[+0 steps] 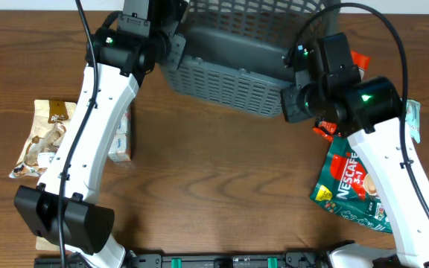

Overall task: Pack container
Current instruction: 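Pull the grey basket toward the table centre with both grippers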

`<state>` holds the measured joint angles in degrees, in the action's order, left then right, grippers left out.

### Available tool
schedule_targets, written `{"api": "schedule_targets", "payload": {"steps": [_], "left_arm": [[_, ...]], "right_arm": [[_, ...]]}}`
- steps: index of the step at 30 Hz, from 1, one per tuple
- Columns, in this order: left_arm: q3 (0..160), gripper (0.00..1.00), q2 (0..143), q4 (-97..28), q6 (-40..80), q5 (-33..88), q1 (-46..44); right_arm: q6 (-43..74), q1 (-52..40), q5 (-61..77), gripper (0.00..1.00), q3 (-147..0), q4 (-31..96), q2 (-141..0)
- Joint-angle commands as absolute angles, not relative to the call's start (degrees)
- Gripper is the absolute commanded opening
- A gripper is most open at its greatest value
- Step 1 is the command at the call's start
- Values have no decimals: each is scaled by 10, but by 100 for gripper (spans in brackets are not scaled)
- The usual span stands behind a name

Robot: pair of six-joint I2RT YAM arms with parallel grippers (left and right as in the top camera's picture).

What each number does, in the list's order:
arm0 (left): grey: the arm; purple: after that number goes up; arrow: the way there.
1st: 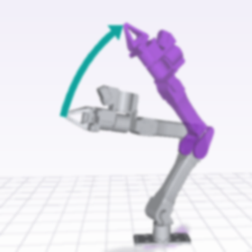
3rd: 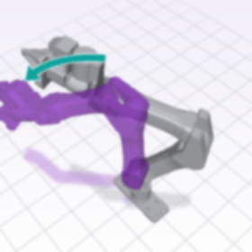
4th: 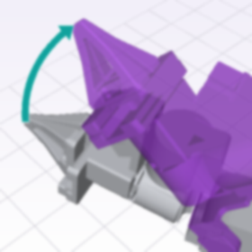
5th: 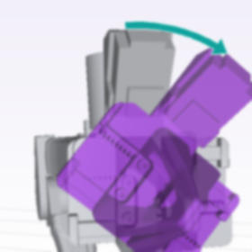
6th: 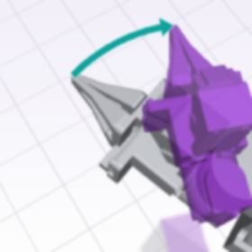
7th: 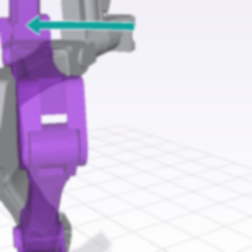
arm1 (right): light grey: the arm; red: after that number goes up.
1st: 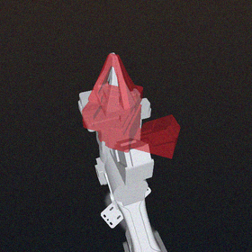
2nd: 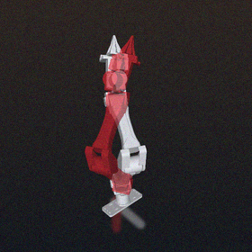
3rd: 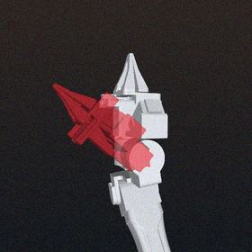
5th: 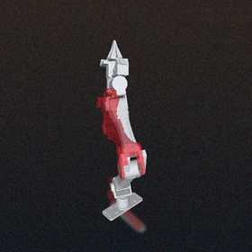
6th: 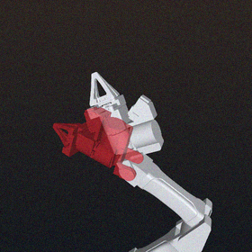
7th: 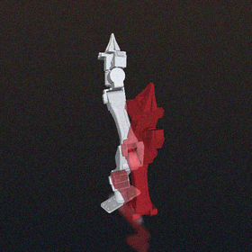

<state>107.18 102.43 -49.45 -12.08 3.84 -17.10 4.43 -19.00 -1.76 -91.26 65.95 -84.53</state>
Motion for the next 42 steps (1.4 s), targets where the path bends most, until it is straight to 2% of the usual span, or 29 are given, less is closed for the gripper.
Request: {"api": "schedule_targets", "payload": {"steps": [1,21,42], "left_arm": [[1059,5,1024,-523,-130,19,-171],[1059,5,967,-541,-113,19,-172],[1058,6,984,-557,-102,19,-175]], "right_arm": [[55,-178,-49,1,-910,648,-847],[55,-161,-72,1,-910,621,-847],[56,-148,-73,1,-910,626,-847]]}}
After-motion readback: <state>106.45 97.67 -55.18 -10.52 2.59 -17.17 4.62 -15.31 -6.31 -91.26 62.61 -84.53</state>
